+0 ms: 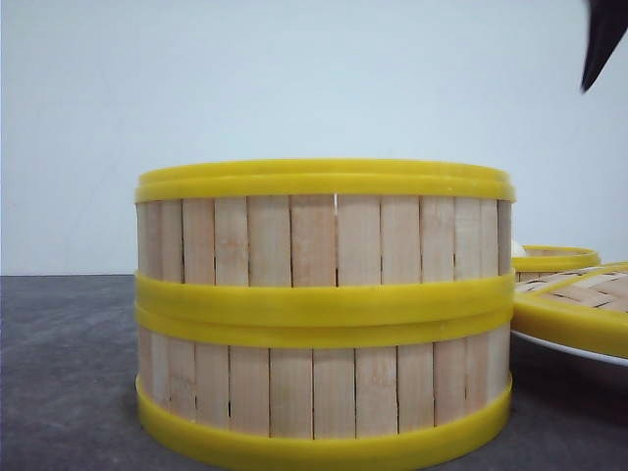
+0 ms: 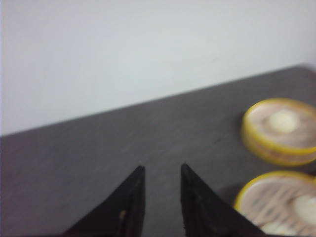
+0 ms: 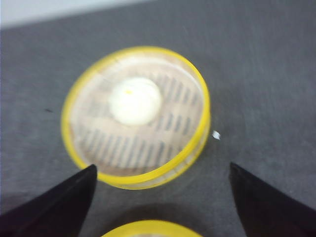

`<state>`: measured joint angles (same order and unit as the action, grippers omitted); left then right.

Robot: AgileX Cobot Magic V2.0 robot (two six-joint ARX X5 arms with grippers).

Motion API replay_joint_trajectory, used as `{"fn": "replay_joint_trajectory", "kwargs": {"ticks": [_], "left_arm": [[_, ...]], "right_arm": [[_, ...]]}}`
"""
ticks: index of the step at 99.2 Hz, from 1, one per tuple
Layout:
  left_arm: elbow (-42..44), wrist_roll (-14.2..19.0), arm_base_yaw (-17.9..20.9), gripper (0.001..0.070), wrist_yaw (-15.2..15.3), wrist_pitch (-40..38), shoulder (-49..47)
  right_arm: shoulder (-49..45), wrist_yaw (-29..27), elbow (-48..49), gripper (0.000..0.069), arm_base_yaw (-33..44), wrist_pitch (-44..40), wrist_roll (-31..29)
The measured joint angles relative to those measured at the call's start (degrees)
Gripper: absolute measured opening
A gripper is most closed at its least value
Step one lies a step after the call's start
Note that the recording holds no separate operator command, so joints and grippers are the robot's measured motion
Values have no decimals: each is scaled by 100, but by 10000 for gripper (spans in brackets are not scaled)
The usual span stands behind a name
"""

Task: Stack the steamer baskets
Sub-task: 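Reach the right gripper to the basket holding one bun and grip its rim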

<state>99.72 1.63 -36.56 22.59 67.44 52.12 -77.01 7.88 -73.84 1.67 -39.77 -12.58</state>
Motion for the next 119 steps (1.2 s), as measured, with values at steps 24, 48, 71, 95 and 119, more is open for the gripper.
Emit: {"fn": "replay_joint_trajectory", "kwargs": {"ticks": [24,48,71,95,119], "left_arm": [[-439,9,0,112,201,262,-793],[-1340,81,0,112,608,131,-1320],[-1718,356,0,112,621,103,-1591],[-1821,378,0,112,619,-131,-1539],[-1919,299,0,111,621,-619,-1539]], "right_arm": [[-2297,-46,-1982,420,-24,-986,33],[-3244,-76,-2006,403,-39,-981,-98],[-3644,-236,-2006,308,31,-844,-122],[-3915,-461,-2006,281,96,-763,-136],[-3995,-428,-2006,134,98,-761,-140]]}}
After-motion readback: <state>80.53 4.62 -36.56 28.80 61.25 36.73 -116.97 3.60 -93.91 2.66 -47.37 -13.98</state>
